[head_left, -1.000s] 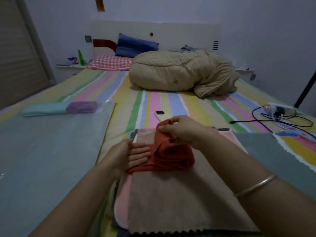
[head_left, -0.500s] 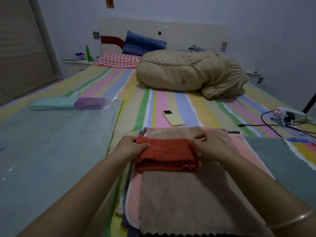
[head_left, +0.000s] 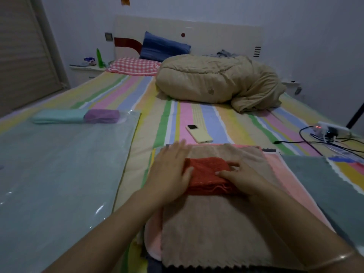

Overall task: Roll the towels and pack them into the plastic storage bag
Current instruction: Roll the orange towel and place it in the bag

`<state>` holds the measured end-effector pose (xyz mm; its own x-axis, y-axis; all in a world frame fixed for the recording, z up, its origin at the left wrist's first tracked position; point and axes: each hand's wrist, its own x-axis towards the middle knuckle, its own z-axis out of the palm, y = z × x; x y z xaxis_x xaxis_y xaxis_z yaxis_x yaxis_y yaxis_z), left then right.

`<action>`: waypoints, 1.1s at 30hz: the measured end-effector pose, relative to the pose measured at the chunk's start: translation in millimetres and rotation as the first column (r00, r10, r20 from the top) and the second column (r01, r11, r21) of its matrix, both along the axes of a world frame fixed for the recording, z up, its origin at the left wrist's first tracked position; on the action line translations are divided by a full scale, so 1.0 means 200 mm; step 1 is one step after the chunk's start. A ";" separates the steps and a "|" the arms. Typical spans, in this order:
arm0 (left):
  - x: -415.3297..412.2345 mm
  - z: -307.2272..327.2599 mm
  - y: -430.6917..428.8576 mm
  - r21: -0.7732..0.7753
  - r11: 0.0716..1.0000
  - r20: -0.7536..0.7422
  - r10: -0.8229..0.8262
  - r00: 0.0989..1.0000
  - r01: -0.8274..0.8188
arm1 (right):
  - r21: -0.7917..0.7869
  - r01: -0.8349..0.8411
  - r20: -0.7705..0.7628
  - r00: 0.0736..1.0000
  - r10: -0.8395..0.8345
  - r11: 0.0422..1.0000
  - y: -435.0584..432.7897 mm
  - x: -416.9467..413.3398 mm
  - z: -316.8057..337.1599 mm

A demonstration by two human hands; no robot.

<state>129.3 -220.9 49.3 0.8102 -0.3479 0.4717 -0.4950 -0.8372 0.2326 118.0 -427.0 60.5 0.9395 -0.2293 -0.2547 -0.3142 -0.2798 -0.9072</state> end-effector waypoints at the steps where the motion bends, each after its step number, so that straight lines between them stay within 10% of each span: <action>1: 0.00 -0.03 -0.03 0.092 0.994 -0.039 -0.055 0.998 0.058 | 0.056 0.007 0.003 1.000 -0.007 0.998 -0.01 0.00 0.00; 9: -0.02 -0.19 -0.15 0.199 0.980 -0.143 0.032 0.989 -0.003 | 0.108 0.078 0.239 0.966 -0.102 0.991 0.11 -0.05 0.09; 13: -0.03 -0.12 -0.10 -0.259 0.964 -0.323 -0.144 0.935 0.059 | -0.111 0.003 0.349 0.936 0.036 0.994 0.28 -0.08 0.12; 15: -0.02 -0.05 -0.04 -0.747 0.650 -0.480 -0.379 0.791 -0.142 | -0.170 -0.055 0.405 0.906 0.121 0.984 0.36 -0.10 0.11; 18: 0.09 -0.04 0.08 -0.899 0.095 -0.384 -0.643 0.663 -0.428 | -0.476 -0.058 0.462 0.833 0.305 0.878 0.46 -0.12 0.05; 21: 0.14 -0.05 0.15 -0.854 -0.054 -0.319 -0.732 0.602 -0.517 | -0.722 0.018 0.428 0.797 0.426 0.692 0.52 -0.13 -0.02; 24: 0.18 -0.09 0.17 -0.871 0.080 -0.405 -0.674 0.618 -0.484 | -0.769 0.069 0.426 0.796 0.429 0.636 0.56 -0.12 -0.04; 28: 0.27 -0.13 0.23 -0.779 0.563 -0.501 -0.295 0.814 -0.275 | -0.441 -0.013 0.356 0.915 0.188 0.898 0.49 -0.05 0.01; 33: 0.31 -0.05 0.27 -0.518 0.809 -0.686 -0.197 0.700 -0.280 | -0.056 -0.022 0.007 1.000 0.023 0.998 0.44 0.01 0.03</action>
